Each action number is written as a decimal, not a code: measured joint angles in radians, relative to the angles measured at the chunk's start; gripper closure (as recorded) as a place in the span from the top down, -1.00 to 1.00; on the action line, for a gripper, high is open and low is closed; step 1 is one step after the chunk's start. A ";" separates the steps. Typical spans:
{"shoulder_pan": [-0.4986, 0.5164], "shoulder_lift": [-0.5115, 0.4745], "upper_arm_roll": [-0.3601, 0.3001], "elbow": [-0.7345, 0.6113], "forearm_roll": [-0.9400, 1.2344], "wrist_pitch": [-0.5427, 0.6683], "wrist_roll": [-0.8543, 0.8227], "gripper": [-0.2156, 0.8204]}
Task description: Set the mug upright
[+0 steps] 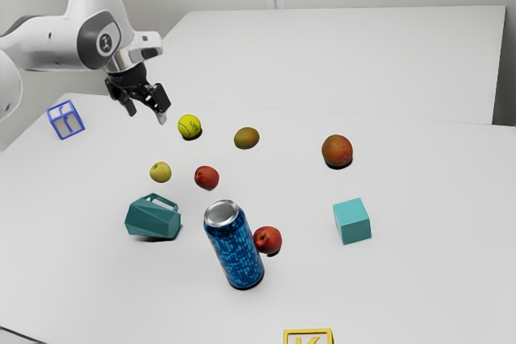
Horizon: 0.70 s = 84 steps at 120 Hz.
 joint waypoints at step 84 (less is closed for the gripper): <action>0.227 0.096 0.087 -0.204 -0.417 -0.115 0.249 0.58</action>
